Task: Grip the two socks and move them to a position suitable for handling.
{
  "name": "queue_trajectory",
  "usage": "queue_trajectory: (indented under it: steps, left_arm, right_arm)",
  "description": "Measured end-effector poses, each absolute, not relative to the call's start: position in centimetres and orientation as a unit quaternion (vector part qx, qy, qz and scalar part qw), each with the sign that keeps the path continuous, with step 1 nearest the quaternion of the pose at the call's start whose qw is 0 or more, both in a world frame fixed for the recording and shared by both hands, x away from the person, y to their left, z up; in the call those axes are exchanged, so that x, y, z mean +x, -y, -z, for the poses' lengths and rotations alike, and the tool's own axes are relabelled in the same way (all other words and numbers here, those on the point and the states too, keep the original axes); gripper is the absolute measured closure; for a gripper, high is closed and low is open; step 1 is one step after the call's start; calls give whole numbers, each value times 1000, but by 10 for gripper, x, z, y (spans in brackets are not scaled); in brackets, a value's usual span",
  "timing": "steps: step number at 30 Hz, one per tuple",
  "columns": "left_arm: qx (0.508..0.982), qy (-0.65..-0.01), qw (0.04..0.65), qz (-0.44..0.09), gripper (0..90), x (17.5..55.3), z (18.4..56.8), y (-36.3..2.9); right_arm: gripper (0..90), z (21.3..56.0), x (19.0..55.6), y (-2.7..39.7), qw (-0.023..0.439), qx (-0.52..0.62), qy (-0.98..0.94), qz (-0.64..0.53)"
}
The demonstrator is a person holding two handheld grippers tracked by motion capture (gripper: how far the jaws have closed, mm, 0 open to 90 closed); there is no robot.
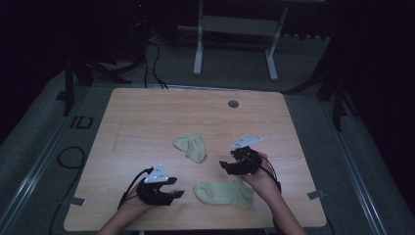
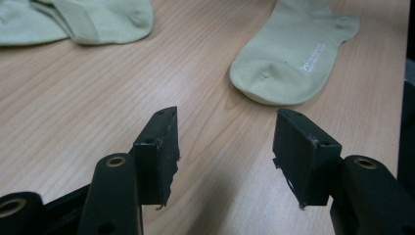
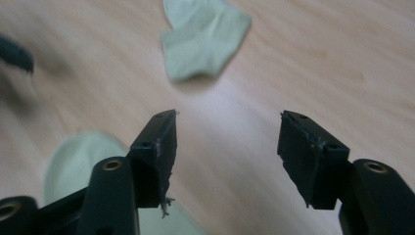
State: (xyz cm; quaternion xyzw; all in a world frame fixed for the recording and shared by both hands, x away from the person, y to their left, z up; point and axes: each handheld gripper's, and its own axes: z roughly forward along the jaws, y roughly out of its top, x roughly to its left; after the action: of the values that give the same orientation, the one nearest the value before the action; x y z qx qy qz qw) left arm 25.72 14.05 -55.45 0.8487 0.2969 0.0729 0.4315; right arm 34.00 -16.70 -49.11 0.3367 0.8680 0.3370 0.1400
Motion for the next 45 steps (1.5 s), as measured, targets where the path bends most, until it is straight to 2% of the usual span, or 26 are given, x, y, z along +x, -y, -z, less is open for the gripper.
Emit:
queue_trajectory:
  steps: [3, 7, 15, 21, 28, 31, 34, 41, 45]
  left_arm:
    - [847, -301, 433, -64, 405, 256, 557, -143]
    - [847, -303, 433, -56, 402, 256, 560, -143]
    - [854, -302, 420, -57, 402, 256, 564, -141]
    - [850, -306, 424, -63, 402, 256, 564, -143]
    - [852, -303, 423, -62, 402, 256, 565, -143]
    - [856, -296, 419, -61, 402, 255, 566, -142]
    - [858, -293, 418, -61, 402, 254, 565, -141]
    - [856, -296, 419, -58, 402, 253, 566, -140]
    - [858, -295, 417, -58, 402, 253, 567, -140]
  right_arm:
    - [402, 490, 357, 150, 119, 339, -868, -341]
    - [376, 492, 374, 128, 121, 336, -875, -328]
    - [432, 507, 401, 85, 96, 331, -887, -308]
    - [466, 518, 426, 56, 93, 347, -886, -293]
    - [422, 531, 446, 34, 98, 368, -884, -273]
    - [431, 539, 446, 25, 102, 366, -888, -260]
    - [479, 546, 443, 20, 123, 349, -897, -241]
    - [761, 546, 440, 23, 141, 335, -899, -246]
    - [818, 544, 443, 27, 129, 335, -901, -244]
